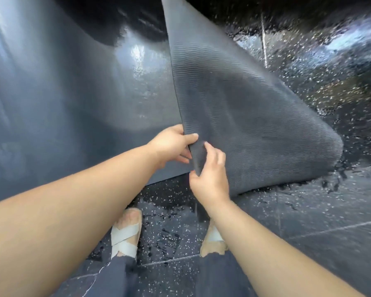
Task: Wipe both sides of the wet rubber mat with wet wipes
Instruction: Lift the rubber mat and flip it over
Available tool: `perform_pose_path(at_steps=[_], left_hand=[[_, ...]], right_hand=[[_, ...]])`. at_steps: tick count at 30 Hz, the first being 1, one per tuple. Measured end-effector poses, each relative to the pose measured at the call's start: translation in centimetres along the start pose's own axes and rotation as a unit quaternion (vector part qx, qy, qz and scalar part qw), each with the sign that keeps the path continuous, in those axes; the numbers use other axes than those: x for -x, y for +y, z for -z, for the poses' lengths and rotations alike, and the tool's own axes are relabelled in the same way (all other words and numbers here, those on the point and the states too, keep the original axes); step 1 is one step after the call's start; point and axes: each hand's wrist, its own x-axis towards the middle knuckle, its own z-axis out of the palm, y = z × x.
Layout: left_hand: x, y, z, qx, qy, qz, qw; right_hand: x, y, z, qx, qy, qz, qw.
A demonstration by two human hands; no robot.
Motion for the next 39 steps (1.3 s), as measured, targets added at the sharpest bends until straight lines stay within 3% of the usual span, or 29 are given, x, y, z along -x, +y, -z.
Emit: perform_pose_path(at_steps=[3, 6, 10, 13, 15, 17, 18, 23, 27, 30, 33, 36, 39], left_hand=[[1.6, 4.7, -2.9, -0.057, 0.030, -0.033, 0.997], [2.2, 10.4, -5.7, -0.047, 0.063, -0.060, 0.995], [1.8, 16.4, -8.1, -0.099, 0.125, -0.088, 0.983], [1.4, 18.3, -9.3, -0.136, 0.149, -0.065, 0.977], [1.7, 18.0, -9.8, -0.163, 0.153, -0.046, 0.974], [2.2, 16.9, -10.2, -0.178, 0.145, -0.030, 0.973], [2.4, 16.2, -10.2, -0.182, 0.142, -0.021, 0.973], [3.1, 11.9, -9.7, -0.185, 0.149, 0.021, 0.971], [2.2, 6.9, -9.2, -0.200, 0.155, 0.063, 0.965], [0.9, 2.2, -8.8, -0.187, 0.164, 0.092, 0.964], [-1.0, -3.1, -8.9, -0.122, 0.186, 0.140, 0.965], [-3.5, -8.2, -9.7, 0.041, 0.212, 0.226, 0.950], [-6.6, -11.6, -10.8, 0.209, 0.239, 0.276, 0.907]], right_hand=[[-1.6, -0.3, 9.6, 0.096, -0.046, 0.031, 0.994], [-5.8, -2.2, 21.5, 0.267, -0.068, 0.062, 0.959], [-11.1, -6.1, 35.8, 0.446, 0.105, 0.118, 0.881], [-12.6, -8.3, 39.5, 0.529, 0.227, 0.191, 0.795], [-12.5, -8.9, 39.3, 0.526, 0.256, 0.278, 0.762], [-12.2, -8.3, 38.5, 0.529, 0.181, 0.338, 0.757], [-12.0, -7.6, 37.9, 0.524, 0.122, 0.334, 0.774], [-9.6, -1.7, 30.8, 0.303, -0.089, 0.123, 0.941], [-7.4, 3.8, 22.6, 0.135, -0.171, -0.020, 0.976], [-7.0, 8.3, 16.4, 0.042, -0.198, -0.095, 0.975], [-7.6, 12.0, 11.2, -0.146, -0.161, -0.198, 0.956], [-9.3, 15.0, 7.9, -0.376, -0.092, -0.337, 0.858], [-12.5, 18.4, 6.5, -0.481, 0.006, -0.408, 0.776]])
